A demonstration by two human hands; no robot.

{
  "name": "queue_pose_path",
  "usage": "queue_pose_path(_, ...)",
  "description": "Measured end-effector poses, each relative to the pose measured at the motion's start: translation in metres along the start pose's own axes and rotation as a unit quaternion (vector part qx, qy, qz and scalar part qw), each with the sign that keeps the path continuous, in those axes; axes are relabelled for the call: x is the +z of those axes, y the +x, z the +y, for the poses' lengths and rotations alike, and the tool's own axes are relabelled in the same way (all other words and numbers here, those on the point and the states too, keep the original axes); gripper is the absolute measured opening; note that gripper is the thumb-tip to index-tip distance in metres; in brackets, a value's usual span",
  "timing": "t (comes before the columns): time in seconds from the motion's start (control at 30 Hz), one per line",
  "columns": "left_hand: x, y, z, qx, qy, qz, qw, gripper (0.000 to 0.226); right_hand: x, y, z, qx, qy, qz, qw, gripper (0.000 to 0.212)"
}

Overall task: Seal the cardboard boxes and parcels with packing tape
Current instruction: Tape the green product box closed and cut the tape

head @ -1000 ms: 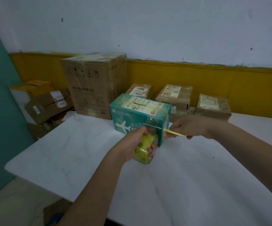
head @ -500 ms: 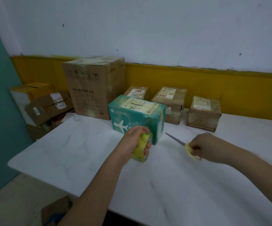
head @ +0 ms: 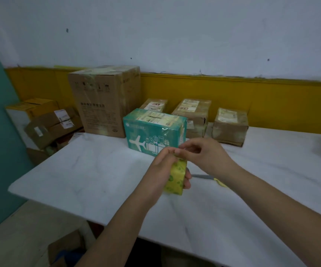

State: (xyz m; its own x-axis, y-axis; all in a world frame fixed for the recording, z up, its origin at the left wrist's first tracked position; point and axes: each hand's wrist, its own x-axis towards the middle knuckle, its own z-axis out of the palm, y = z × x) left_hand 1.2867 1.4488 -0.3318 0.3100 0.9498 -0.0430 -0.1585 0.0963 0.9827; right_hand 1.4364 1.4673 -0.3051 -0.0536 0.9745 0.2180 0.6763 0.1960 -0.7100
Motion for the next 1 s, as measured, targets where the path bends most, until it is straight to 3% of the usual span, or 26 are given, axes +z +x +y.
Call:
queue_pose_path(0.2,0.006,-0.054,-0.014,-0.064,-0.038,-0.051,0.996,0.027,0.015,-0.049,-0.006,0.005,-0.076,0.016,0.997,0.012)
queue_pose_path(0.3,0.004,-0.087,-0.022,-0.098,-0.08,-0.06,0.99,0.062,0.016,-0.084,-0.012,-0.001,-0.075,-0.009,0.997,0.008)
queue_pose_path(0.4,0.003,-0.115,-0.032,-0.103,-0.107,-0.065,0.987,0.076,0.02,-0.111,-0.018,-0.002,-0.051,-0.056,0.997,0.015)
queue_pose_path(0.43,0.003,-0.122,-0.04,-0.117,-0.112,-0.073,0.984,0.079,0.017,-0.115,-0.019,-0.008,-0.044,-0.04,0.998,0.016)
queue_pose_path(0.5,0.002,-0.137,-0.067,-0.178,-0.081,-0.096,0.976,0.089,-0.004,-0.106,-0.012,-0.027,-0.074,0.11,0.991,0.014)
queue_pose_path(0.53,0.002,-0.144,-0.084,-0.184,-0.024,-0.114,0.976,0.094,-0.023,-0.099,-0.007,-0.025,-0.097,0.186,0.977,0.014)
queue_pose_path(0.57,0.003,-0.151,-0.096,-0.165,0.036,-0.126,0.978,0.091,-0.041,-0.093,-0.004,-0.008,-0.111,0.213,0.971,0.015)
queue_pose_path(0.6,0.004,-0.154,-0.103,-0.156,0.06,-0.123,0.978,0.084,-0.052,-0.088,0.001,0.019,-0.13,0.177,0.975,0.017)
queue_pose_path(0.67,0.008,-0.16,-0.101,-0.146,0.032,-0.11,0.983,0.082,-0.045,-0.09,0.014,0.046,-0.159,0.009,0.986,0.022)
queue_pose_path(0.77,0.013,-0.158,-0.076,-0.09,-0.074,-0.131,0.985,0.083,-0.002,-0.118,0.015,0.056,-0.028,-0.187,0.98,0.045)
queue_pose_path(0.87,0.016,-0.152,-0.071,-0.051,-0.047,-0.121,0.99,0.08,0.011,-0.135,0.006,0.024,0.016,-0.27,0.963,0.071)
queue_pose_path(0.93,0.018,-0.152,-0.072,-0.044,-0.025,-0.123,0.991,0.078,0.009,-0.141,0.001,0.008,0.035,-0.27,0.962,0.056)
queue_pose_path(1.0,0.02,-0.154,-0.073,-0.038,-0.031,-0.112,0.993,0.08,0.008,-0.146,-0.002,-0.004,0.032,-0.244,0.969,0.025)
